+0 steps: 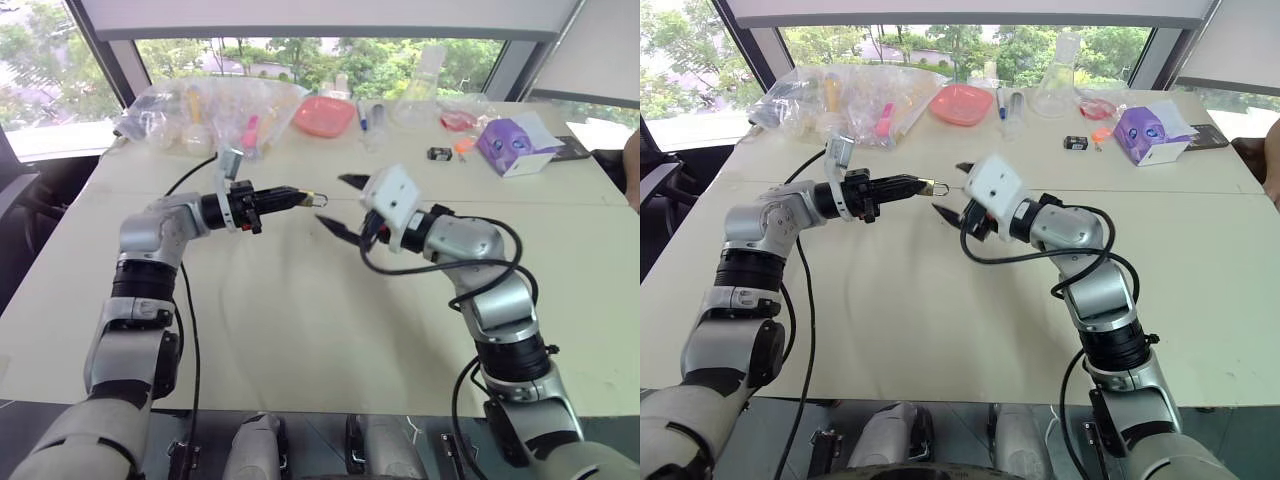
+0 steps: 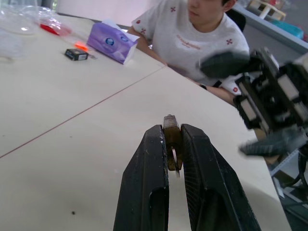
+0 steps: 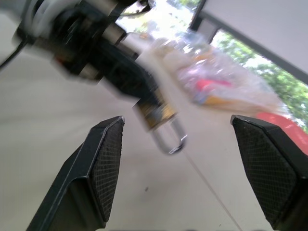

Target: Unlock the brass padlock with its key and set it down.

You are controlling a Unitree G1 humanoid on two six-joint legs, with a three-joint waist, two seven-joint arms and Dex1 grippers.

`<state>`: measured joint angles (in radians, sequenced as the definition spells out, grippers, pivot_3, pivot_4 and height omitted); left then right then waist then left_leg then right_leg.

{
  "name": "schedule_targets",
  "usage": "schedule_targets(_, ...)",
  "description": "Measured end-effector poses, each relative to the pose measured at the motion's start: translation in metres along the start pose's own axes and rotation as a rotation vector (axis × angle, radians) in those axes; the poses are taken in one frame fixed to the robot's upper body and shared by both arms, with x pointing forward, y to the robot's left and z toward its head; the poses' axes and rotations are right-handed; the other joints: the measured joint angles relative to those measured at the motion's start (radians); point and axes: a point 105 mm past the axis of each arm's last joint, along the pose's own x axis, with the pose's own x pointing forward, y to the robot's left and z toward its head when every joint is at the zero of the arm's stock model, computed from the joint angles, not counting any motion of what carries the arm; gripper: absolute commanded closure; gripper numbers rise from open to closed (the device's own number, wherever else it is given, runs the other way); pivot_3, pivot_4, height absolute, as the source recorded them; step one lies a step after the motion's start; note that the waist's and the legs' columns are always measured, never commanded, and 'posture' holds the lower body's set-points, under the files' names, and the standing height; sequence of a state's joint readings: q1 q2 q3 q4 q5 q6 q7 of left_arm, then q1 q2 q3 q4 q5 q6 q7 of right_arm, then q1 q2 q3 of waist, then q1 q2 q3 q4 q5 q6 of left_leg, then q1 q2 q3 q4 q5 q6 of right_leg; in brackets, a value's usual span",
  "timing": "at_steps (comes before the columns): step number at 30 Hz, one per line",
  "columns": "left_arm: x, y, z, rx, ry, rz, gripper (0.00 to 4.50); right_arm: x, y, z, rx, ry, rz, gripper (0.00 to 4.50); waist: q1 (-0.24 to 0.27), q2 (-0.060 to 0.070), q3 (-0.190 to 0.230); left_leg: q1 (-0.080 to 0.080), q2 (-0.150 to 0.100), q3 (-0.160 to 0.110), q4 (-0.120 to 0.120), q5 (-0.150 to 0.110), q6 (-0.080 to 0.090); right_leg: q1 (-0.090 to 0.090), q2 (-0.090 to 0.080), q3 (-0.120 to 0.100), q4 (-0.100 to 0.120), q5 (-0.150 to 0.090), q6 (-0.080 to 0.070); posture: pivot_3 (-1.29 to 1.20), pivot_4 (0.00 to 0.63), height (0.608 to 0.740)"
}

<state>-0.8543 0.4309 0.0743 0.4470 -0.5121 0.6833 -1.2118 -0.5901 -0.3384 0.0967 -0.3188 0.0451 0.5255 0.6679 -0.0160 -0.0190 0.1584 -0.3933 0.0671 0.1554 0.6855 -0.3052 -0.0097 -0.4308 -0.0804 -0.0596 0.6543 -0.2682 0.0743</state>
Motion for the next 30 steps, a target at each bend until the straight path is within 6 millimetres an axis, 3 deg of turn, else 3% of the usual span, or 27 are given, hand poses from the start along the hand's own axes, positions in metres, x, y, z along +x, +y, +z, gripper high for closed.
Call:
schedule_targets(6, 0.002, -0.009, -0.003, -0.018, 0.001, -0.022, 4.5, 0.004, -0.008, -0.008, 0.023, 0.025, -0.053, 0.91, 0.0, 0.0, 0.0, 0.0, 0.0, 0.0, 0.0, 0.0, 0.0, 0.0, 0.0, 0.0, 0.0, 0.0, 0.0, 0.0, 0.15, 0.74)
schedule_targets(10, 0.006, -0.018, 0.002, -0.01, -0.002, -0.042, 4.5, 0.008, -0.003, -0.017, 0.022, 0.052, -0.023, 0.91, -0.001, 0.0, 0.0, 0.0, 0.0, 0.0, 0.0, 0.0, 0.0, 0.0, 0.0, 0.0, 0.0, 0.0, 0.0, 0.0, 0.15, 0.74)
schedule_targets(17, 0.003, -0.016, -0.002, -0.026, 0.003, -0.02, 4.5, 0.007, 0.005, -0.021, 0.02, 0.076, 0.047, 0.91, -0.001, 0.0, 0.0, 0.0, 0.0, 0.0, 0.0, 0.0, 0.0, 0.0, 0.0, 0.0, 0.0, 0.0, 0.0, 0.0, 0.15, 0.74)
schedule_targets(25, 0.001, -0.019, 0.004, 0.017, -0.006, -0.035, 4.5, 0.006, 0.022, -0.037, 0.225, 0.149, 0.144, 0.91, 0.0, 0.0, 0.0, 0.0, 0.0, 0.0, 0.0, 0.0, 0.0, 0.0, 0.0, 0.0, 0.0, 0.0, 0.0, 0.0, 0.15, 0.74)
schedule_targets(30, 0.002, -0.021, 0.005, 0.033, -0.007, -0.048, 4.5, 0.007, 0.003, -0.029, 0.233, 0.121, 0.089, 0.91, 0.0, 0.0, 0.0, 0.0, 0.0, 0.0, 0.0, 0.0, 0.0, 0.0, 0.0, 0.0, 0.0, 0.0, 0.0, 0.0, 0.15, 0.74)
